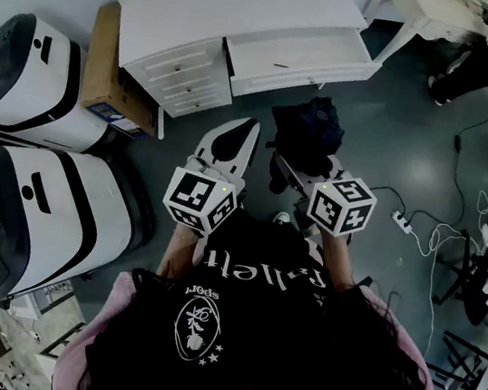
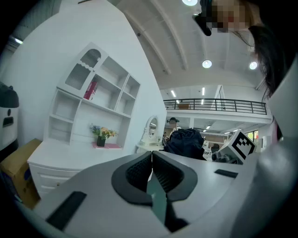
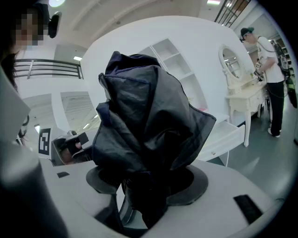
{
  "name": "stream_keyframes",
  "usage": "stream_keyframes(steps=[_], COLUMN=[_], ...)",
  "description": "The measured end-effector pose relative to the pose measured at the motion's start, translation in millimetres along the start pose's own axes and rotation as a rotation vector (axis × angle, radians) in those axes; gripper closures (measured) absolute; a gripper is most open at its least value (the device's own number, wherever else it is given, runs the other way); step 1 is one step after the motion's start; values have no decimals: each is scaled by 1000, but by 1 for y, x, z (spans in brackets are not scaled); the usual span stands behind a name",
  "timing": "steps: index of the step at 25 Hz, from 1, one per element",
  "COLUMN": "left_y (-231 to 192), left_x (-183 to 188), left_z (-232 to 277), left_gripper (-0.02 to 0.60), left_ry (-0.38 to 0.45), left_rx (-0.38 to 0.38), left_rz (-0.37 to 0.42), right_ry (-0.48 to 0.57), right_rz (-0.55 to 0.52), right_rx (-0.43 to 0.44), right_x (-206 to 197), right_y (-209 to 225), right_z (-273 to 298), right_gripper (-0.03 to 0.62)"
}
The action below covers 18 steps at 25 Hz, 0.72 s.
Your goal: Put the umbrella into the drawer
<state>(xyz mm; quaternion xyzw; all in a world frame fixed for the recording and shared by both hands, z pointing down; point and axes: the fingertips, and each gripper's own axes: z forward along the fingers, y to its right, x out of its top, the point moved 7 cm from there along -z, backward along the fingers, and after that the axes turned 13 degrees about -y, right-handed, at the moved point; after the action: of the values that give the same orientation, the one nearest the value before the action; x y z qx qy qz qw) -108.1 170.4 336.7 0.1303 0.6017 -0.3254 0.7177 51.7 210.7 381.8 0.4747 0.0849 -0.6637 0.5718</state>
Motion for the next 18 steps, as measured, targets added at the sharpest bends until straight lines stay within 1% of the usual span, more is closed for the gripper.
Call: stream_keyframes(steps=[10, 18], left_y=[-13, -36], left_x=[-2, -10], left_z=[6, 1], left_gripper=[565, 565], left_ry=[-27, -64], left_rx=[-29, -54], left_rz=[1, 37], right_ry=[-3, 11], right_rz=[9, 51], right_rx=[-30, -67], right_x=[1, -2], right_y=[-1, -9], right_z=[10, 27], right_gripper=[309, 309])
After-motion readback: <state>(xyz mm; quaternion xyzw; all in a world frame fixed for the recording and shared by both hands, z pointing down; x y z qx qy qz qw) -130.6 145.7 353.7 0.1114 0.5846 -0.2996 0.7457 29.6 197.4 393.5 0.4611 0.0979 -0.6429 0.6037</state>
